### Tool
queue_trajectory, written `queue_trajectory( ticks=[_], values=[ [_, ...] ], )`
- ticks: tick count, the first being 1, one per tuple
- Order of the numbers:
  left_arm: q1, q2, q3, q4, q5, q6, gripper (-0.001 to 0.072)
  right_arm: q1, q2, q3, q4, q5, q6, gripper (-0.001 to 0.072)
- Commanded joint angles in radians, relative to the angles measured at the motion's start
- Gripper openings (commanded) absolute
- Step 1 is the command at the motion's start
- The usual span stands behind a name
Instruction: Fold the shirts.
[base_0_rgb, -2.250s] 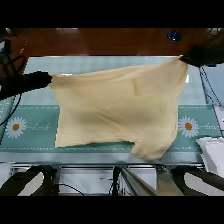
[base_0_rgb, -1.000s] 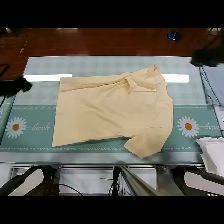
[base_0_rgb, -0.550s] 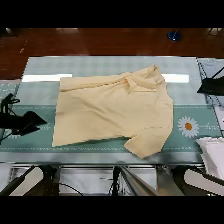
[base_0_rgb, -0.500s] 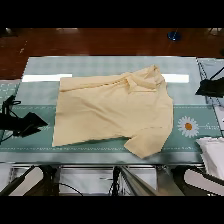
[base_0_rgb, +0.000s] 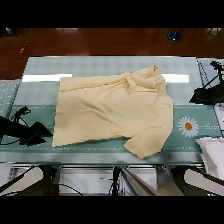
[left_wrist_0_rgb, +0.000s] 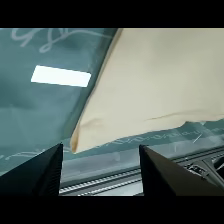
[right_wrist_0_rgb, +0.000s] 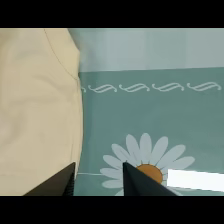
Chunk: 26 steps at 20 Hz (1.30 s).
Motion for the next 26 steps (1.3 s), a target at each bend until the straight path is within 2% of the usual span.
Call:
queue_trajectory(
  ticks=[1,5,13,14,15,16,17,21,23,26],
  values=[
    [0.001,-0.019,-0.003,0.093,0.013,0.003,0.0569,0.0,0.001,-0.004,0.002,0.006,-0.001,0.0399],
    [-0.006,-0.065,-0.003,-0.003,0.04,0.04,0.0568,0.0,0.001,-0.004,0.002,0.021,0.006,0.0398],
    [-0.143,-0.194,-0.003,-0.014,0.117,0.016,0.0562,0.0,0.001,-0.004,0.002,0.071,0.023,0.0398],
    [-0.172,-0.204,-0.003,-0.013,0.137,0.003,0.0485,0.0,0.001,-0.004,0.001,0.077,0.023,0.0398],
    [-0.195,-0.213,-0.003,-0.013,0.16,-0.01,0.0357,0.0,0.001,-0.004,0.0,0.088,0.023,0.0398],
    [-0.211,-0.219,-0.003,-0.013,0.182,-0.011,0.0177,0.0,0.001,-0.004,-0.005,0.097,0.022,0.0398],
    [-0.219,-0.222,-0.003,-0.013,0.192,-0.013,0.0043,0.0,0.001,-0.004,-0.011,0.108,0.022,0.0398],
    [-0.193,-0.221,-0.003,-0.009,0.193,-0.008,0.0025,-0.002,0.001,-0.004,-0.089,0.132,0.022,0.0398],
    [-0.178,-0.221,-0.002,-0.008,0.183,0.004,0.0025,-0.033,0.001,-0.01,-0.032,0.136,0.019,0.04],
    [-0.171,-0.221,-0.002,-0.01,0.177,0.029,0.0025,-0.126,0.001,-0.095,0.111,0.151,-0.013,0.0504]
  ],
)
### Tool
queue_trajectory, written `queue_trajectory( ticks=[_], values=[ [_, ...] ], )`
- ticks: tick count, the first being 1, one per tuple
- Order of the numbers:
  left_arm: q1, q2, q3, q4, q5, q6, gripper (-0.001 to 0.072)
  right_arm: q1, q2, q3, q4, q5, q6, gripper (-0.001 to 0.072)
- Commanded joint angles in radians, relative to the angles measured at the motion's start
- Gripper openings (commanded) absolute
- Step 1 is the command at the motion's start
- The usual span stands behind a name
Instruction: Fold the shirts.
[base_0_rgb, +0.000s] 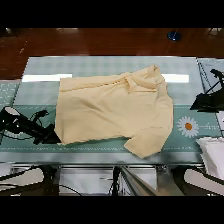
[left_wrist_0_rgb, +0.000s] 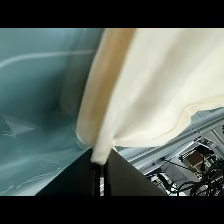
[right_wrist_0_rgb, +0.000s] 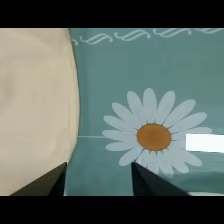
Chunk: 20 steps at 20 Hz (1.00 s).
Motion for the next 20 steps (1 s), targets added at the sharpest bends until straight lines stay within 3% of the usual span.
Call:
queue_trajectory(
  ticks=[1,5,15,16,17,19,20],
  values=[
    [0.008,-0.001,0.0,0.008,0.133,0.025,0.0025,-0.093,0.0,-0.104,0.136,0.02,-0.043,0.054],
    [0.008,-0.001,0.0,0.008,0.133,0.033,0.0025,-0.148,0.0,-0.313,0.278,-0.037,-0.14,0.0546],
    [0.008,0.003,0.006,-0.012,0.134,0.052,0.0025,-0.145,0.0,-0.619,0.445,-0.299,-0.192,0.0525],
    [0.008,0.005,0.01,-0.021,0.133,0.067,0.0026,-0.145,0.0,-0.629,0.468,-0.328,-0.192,0.0471],
    [0.008,0.005,0.016,-0.035,0.134,0.074,0.0025,-0.145,0.0,-0.636,0.496,-0.352,-0.192,0.0365],
    [0.008,0.005,0.032,-0.066,0.134,0.078,0.0025,-0.145,0.0,-0.637,0.548,-0.358,-0.196,0.0036],
    [0.008,0.006,0.047,-0.081,0.129,0.077,0.0025,-0.145,0.0,-0.637,0.595,-0.336,-0.23,0.0023]
  ],
)
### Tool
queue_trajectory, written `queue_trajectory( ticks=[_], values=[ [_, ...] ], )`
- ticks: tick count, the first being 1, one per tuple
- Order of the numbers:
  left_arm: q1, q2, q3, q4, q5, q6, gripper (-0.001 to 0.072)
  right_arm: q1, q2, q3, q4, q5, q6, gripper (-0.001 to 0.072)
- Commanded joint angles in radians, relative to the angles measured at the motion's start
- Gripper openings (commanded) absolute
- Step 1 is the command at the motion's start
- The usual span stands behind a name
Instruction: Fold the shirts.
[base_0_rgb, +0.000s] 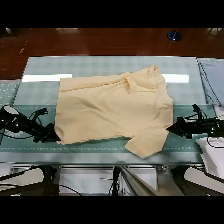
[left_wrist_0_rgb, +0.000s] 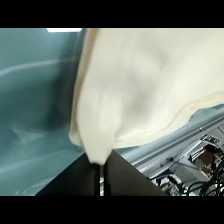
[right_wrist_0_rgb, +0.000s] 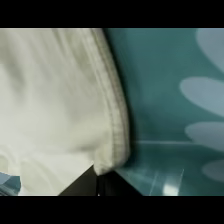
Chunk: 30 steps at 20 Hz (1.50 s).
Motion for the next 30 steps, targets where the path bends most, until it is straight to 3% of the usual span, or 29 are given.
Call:
queue_trajectory(
  ticks=[1,3,7,9,12,16,21,24,28,30],
  values=[
    [0.001,0.008,0.045,-0.074,0.099,0.02,0.0025,0.0,0.008,-0.012,0.17,0.018,-0.095,0.0022],
    [0.001,0.055,0.112,-0.133,0.082,0.04,0.0025,0.0,0.072,0.018,0.295,0.113,-0.166,0.0022],
    [0.001,0.278,0.37,-0.415,0.051,0.124,0.0024,0.0,0.364,0.262,0.415,0.246,-0.178,0.0022],
    [0.0,0.408,0.513,-0.573,0.099,0.125,0.0024,0.0,0.494,0.452,0.483,0.209,-0.121,0.0022],
    [0.0,0.583,0.739,-0.613,0.176,0.131,0.0024,-0.001,0.603,0.774,0.491,0.046,-0.02,0.0022],
    [0.001,0.742,1.04,-0.555,0.193,0.114,0.0025,-0.001,0.607,1.234,0.32,-0.026,0.161,0.0022],
    [-0.002,0.87,1.284,-0.224,0.253,-0.079,0.0022,-0.001,0.608,1.598,-0.002,0.005,0.36,0.0021],
    [-0.016,0.916,1.344,-0.031,0.142,-0.196,0.0022,-0.001,0.625,1.666,-0.136,0.142,0.389,0.0021],
    [-0.021,0.901,1.321,0.046,-0.188,-0.204,0.0023,-0.001,0.592,1.666,-0.239,0.46,0.387,0.002],
    [-0.019,0.886,1.21,0.032,-0.226,-0.203,0.0022,-0.001,0.539,1.611,-0.213,0.606,0.36,0.002]
  ],
)
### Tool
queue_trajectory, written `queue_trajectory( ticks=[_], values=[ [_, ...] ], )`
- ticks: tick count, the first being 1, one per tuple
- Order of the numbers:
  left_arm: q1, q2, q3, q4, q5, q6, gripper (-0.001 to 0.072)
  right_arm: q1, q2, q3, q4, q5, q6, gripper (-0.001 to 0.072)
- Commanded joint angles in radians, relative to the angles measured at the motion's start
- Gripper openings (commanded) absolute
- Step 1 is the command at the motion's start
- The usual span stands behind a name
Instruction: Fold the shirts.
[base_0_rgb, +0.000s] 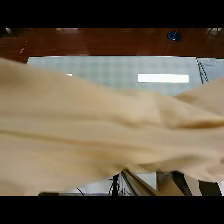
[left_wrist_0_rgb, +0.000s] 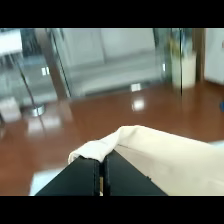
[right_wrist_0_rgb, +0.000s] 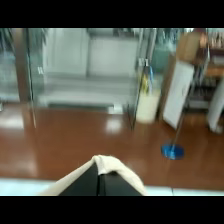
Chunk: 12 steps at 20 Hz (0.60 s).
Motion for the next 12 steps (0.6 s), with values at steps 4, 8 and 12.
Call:
queue_trajectory(
  ticks=[4,8,12],
  values=[
    [-0.002,-0.046,-0.49,-0.098,-0.004,-0.02,0.0022,0.0,-0.138,-0.352,-0.013,0.239,-0.026,0.0019],
    [-0.071,-0.181,-0.809,-0.256,0.185,0.09,0.0021,0.058,-0.263,-0.526,-0.012,0.143,-0.023,0.0019],
    [-0.236,-0.403,-0.825,-0.236,0.406,0.127,0.0022,0.329,-0.419,-0.527,-0.189,-0.068,-0.025,0.0019]
  ],
)
